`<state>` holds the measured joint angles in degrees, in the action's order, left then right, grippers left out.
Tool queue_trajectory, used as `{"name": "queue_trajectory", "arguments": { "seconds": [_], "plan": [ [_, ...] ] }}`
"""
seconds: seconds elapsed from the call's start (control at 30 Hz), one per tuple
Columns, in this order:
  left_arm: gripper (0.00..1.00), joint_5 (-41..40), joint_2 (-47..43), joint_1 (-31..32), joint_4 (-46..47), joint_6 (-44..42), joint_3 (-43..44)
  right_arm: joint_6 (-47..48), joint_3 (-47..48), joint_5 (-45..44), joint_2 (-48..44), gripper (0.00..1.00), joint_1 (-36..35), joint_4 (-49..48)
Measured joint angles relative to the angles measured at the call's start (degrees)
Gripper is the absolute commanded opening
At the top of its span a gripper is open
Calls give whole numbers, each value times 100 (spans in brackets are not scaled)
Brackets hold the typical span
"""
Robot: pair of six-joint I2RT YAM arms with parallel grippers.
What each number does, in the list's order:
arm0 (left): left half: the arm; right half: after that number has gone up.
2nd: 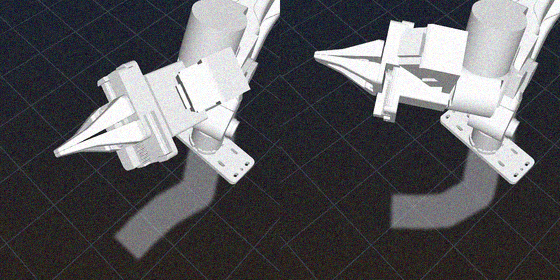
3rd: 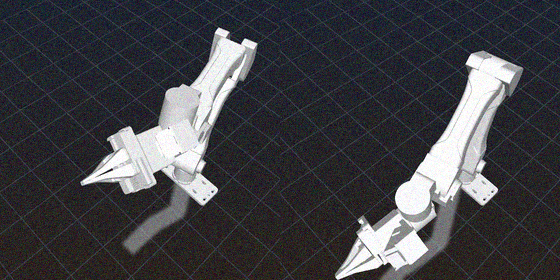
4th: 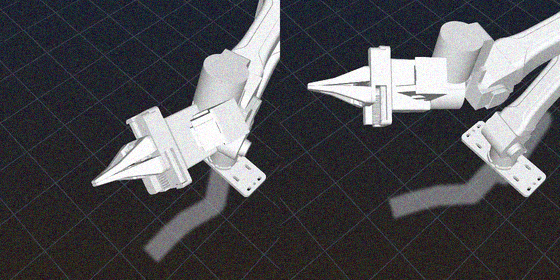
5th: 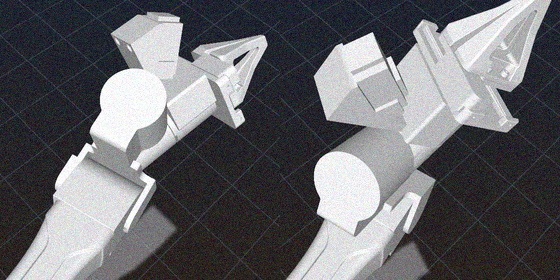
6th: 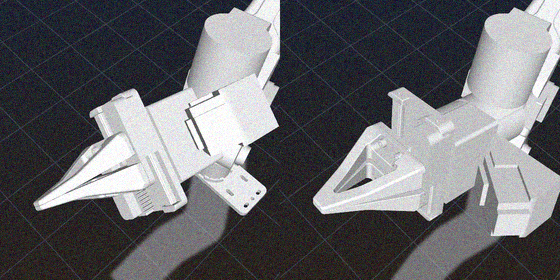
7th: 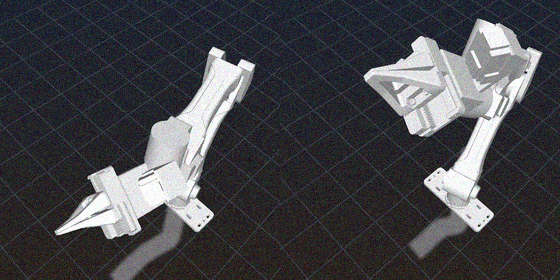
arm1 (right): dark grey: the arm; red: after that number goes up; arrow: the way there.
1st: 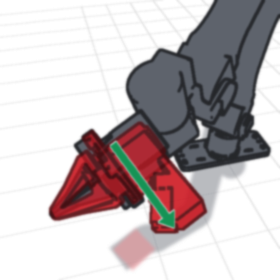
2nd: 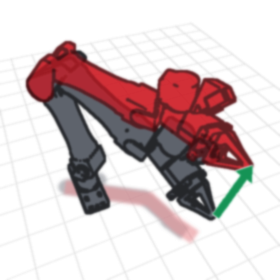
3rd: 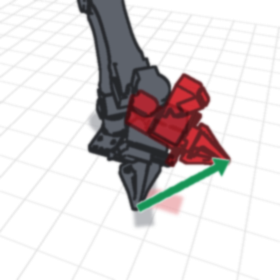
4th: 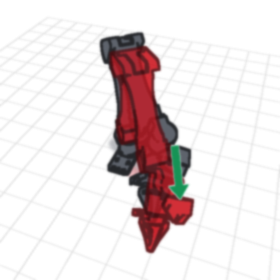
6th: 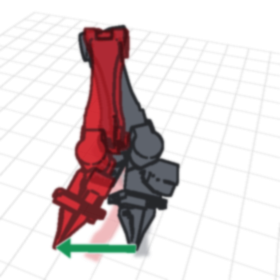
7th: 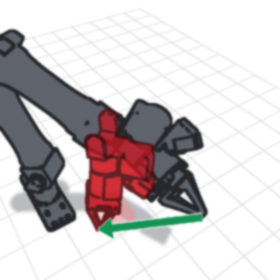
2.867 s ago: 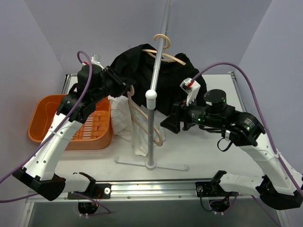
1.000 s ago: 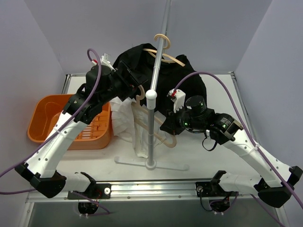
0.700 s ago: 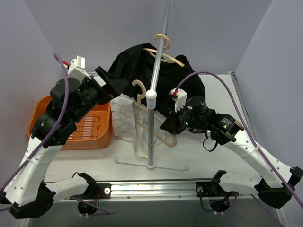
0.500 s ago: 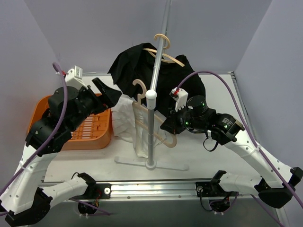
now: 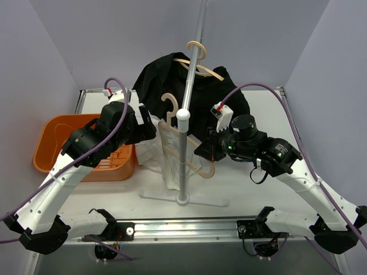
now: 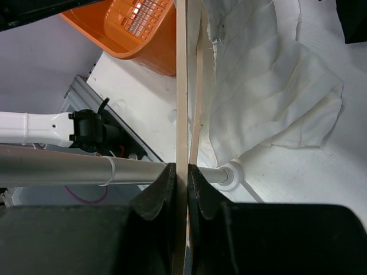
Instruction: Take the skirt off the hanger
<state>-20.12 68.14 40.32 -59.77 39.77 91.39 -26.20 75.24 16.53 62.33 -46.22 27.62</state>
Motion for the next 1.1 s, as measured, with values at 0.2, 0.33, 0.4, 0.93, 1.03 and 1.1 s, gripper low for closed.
{"name": "queue_trajectory", "arguments": {
  "seconds": [0.2,0.33,0.4,0.93,1.03,1.1],
  "plan": [
    [99,-142,236,85,35,-83,0,-98,0,44,0,0,0,-2],
    [100,-254,452,90,44,-168,-11,-118,0,48,0,0,0,-2],
    [100,-308,476,96,116,-190,-109,-127,0,50,0,0,0,-2],
    [88,-352,844,96,721,-310,-483,-149,22,74,-4,0,2,0],
    [73,-354,920,96,772,-323,-505,-153,22,44,-24,0,4,2],
    [65,-363,949,96,813,-343,-542,-153,22,46,-42,0,4,4]
  ]
}}
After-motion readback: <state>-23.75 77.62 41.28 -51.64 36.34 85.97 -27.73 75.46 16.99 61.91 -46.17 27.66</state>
